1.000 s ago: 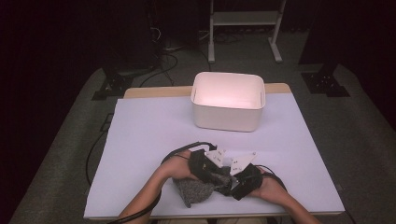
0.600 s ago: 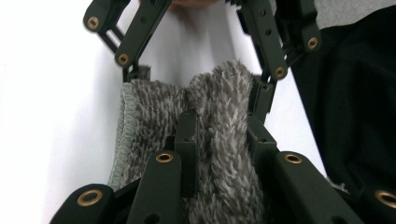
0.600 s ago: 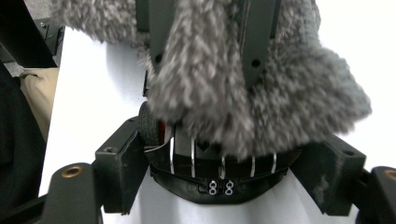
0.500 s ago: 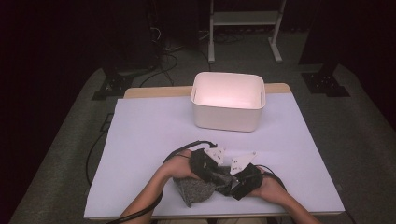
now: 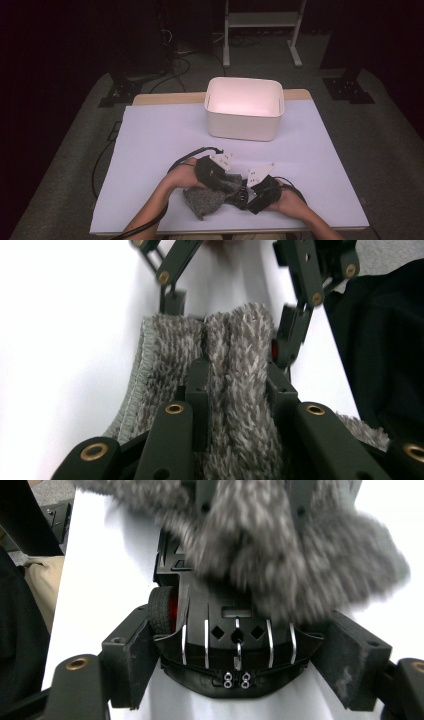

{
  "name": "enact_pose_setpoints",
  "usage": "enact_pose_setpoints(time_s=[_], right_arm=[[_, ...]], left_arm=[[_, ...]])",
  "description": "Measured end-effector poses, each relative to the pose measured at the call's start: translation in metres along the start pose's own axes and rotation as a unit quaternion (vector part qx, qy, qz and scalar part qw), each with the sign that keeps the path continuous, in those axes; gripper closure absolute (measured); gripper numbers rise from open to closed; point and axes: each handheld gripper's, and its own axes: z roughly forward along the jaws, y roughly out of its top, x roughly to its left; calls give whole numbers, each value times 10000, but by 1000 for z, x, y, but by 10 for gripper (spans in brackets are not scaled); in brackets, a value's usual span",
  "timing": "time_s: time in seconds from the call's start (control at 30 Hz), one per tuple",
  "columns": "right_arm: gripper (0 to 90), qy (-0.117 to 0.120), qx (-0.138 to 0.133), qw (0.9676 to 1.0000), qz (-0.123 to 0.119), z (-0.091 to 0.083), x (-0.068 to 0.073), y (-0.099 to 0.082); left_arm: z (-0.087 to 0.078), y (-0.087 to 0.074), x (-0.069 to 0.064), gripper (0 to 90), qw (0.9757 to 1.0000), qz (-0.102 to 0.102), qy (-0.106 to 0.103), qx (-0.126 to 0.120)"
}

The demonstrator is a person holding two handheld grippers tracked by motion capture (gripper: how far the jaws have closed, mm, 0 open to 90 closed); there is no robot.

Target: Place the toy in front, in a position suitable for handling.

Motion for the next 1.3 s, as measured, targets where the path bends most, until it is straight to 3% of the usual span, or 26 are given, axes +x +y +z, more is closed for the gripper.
enact_pose_setpoints(time_s=[0.43, 0.67, 0.93, 1.17, 1.3], right_arm=[[233, 4, 1, 10000, -49, 0, -1, 0], [233, 7, 16, 10000, -33, 0, 0, 0], [233, 12, 19, 10000, -69, 0, -1, 0], [233, 12, 40, 9999, -94, 1, -1, 1], [233, 23, 46, 9999, -106, 1, -1, 1]], left_arm=[[-32, -41, -8, 702, 9992, -370, 124, -77], [-48, -60, -11, 694, 9979, -552, 313, -87], [-54, -68, -7, 694, 9971, -675, 352, 1], [-52, -62, -3, 690, 9971, -700, 300, 7], [-46, -50, -2, 690, 9983, -539, 202, 47]])
